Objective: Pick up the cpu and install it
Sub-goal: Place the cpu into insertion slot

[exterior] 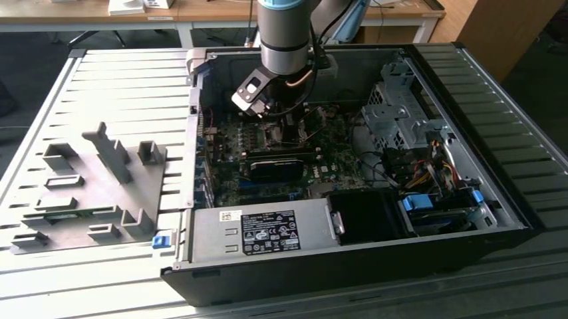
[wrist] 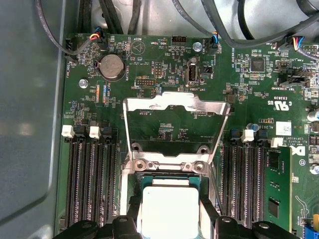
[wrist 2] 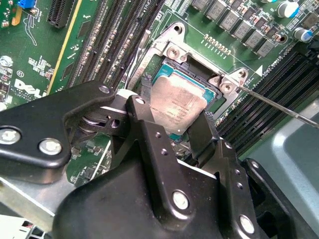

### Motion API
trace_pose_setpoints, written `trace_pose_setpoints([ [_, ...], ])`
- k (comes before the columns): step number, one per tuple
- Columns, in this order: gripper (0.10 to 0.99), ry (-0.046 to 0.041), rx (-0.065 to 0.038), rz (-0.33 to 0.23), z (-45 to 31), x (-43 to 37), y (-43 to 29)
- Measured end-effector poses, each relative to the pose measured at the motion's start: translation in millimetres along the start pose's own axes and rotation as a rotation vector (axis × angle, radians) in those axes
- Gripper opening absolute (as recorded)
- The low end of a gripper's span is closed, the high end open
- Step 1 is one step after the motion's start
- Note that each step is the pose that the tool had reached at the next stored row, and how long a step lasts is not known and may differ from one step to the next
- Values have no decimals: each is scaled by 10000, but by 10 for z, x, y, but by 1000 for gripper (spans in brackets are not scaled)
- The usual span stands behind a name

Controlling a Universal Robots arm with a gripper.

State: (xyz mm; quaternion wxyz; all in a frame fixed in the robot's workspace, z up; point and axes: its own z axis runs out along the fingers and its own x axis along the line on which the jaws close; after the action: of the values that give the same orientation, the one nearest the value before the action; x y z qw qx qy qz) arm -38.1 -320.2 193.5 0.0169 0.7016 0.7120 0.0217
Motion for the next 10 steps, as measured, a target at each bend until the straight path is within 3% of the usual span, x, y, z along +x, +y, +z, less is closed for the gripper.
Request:
trace_pose_setpoints([
  [3, 553, 1, -1, 0, 1, 0, 0],
  [4, 616, 1, 0, 0, 1, 0, 0],
  [10, 616, 2, -2, 2, 3, 5, 0],
])
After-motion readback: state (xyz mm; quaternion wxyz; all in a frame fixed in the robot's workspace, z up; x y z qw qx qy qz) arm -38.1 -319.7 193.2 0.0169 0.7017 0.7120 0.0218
